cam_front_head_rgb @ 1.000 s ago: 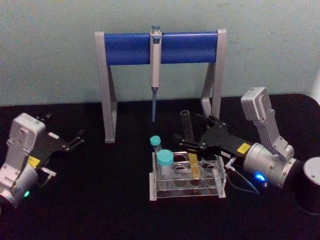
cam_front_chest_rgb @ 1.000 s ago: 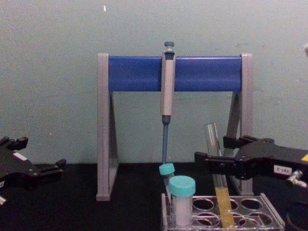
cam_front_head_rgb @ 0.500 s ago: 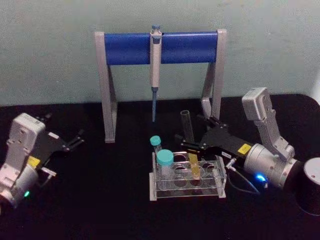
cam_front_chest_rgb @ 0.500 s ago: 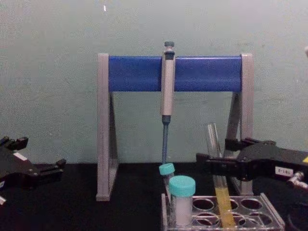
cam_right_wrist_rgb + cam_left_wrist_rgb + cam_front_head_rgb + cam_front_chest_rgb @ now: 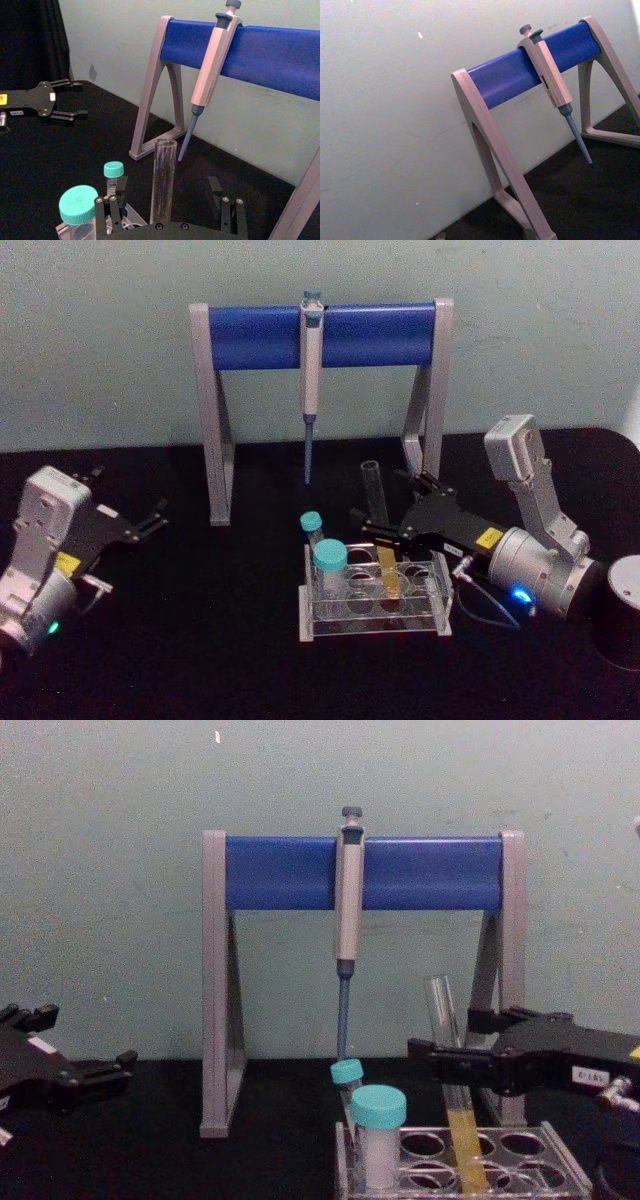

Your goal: Pick up the test tube from the test tube rack, shake it, then place it back into the test tube rack.

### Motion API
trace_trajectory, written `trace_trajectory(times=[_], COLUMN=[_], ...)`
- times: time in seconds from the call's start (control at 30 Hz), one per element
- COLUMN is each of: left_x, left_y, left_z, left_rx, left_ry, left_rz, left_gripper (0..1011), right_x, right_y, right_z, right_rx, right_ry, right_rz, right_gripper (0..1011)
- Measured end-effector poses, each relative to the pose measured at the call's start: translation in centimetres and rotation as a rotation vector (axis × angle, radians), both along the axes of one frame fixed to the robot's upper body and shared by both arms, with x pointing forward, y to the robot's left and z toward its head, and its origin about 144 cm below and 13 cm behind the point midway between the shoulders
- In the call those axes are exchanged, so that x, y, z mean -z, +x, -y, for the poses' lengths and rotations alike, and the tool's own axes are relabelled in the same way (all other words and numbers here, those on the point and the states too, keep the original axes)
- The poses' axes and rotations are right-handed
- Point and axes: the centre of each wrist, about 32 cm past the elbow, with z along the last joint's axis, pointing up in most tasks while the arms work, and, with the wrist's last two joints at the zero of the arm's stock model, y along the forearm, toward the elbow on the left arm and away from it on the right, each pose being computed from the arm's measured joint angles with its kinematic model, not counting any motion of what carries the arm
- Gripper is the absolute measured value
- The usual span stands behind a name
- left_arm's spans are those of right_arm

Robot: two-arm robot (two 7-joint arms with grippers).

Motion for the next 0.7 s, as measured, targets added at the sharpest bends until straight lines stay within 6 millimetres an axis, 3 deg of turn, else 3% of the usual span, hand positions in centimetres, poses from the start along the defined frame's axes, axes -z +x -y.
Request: trace_trajectory(times=[0.3,0.47,0.57,0.63,0.7], left_x=[0.00,0.00,0.00,0.00,0.00], left_y=[0.00,0.00,0.00,0.00,0.00], left_z=[0.00,0.00,0.00,0.00,0.00], left_rx=[0.000,0.000,0.000,0.000,0.000], left_ry=[0.000,0.000,0.000,0.000,0.000], left_rz=[0.000,0.000,0.000,0.000,0.000], left_gripper=[1001,1001,1001,1001,1001], right_x=[-0.01,0.00,0.00,-0.01,-0.01], right_y=[-0.01,-0.01,-0.01,-0.01,-0.01], right_z=[-0.03,-0.04,-0.04,-0.04,-0.04], right_rx=[-0.001,0.000,0.000,0.000,0.000], right_ry=[0.000,0.000,0.000,0.000,0.000], right_rz=[0.001,0.001,0.001,0.001,0.001], right_gripper=[870,686,625,502,479])
